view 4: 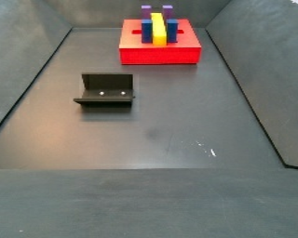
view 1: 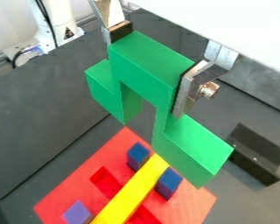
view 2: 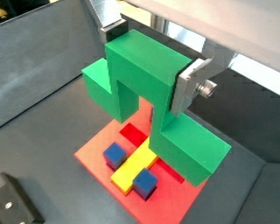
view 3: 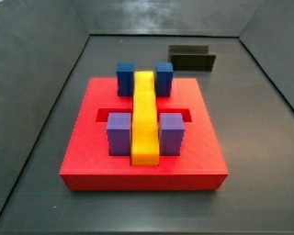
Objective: Pick up the green object. Move up. Move to above the board. Insert the green object.
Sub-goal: Move to above the board, then insert the green object.
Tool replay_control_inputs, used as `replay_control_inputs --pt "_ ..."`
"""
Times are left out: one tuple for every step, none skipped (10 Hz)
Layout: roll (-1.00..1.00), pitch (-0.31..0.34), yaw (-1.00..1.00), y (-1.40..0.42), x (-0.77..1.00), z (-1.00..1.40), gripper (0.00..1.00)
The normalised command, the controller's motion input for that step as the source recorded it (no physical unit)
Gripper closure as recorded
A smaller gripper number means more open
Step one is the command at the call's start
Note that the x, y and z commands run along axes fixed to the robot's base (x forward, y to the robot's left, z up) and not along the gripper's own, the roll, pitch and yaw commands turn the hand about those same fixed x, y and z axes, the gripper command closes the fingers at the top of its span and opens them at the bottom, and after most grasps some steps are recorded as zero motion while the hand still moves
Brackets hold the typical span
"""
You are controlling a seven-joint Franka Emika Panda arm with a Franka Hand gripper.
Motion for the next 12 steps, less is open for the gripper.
replay_control_inputs --pt "0.06 0.12 0.01 -0.22 0.08 0.07 1.0" --pt "-0.02 0.0 0.0 0.0 0.0 0.0 1.0" --pt "-0.14 -0.081 0.0 -0.03 0.01 -0.19 1.0" --pt "-0.09 -0.067 0.0 -0.08 0.07 -0.31 1.0" --pt "0.0 -0.066 0.0 -0.22 0.14 -0.57 1.0" --pt "0.03 -0.054 0.03 -0.27 0.25 -0.72 1.0" --pt "0.03 -0.04 0.05 -0.25 0.34 -0.79 1.0" --pt "0.02 -0.004 0.07 -0.23 0.41 -0.85 1.0" --pt "0.13 0.0 0.12 -0.15 0.35 -0.64 1.0" --pt "0.19 0.0 0.15 -0.14 0.25 -0.61 1.0" --pt "0.17 0.0 0.14 -0.15 0.15 -0.6 1.0" --pt "0.04 -0.061 0.07 -0.14 -0.01 -0.48 1.0"
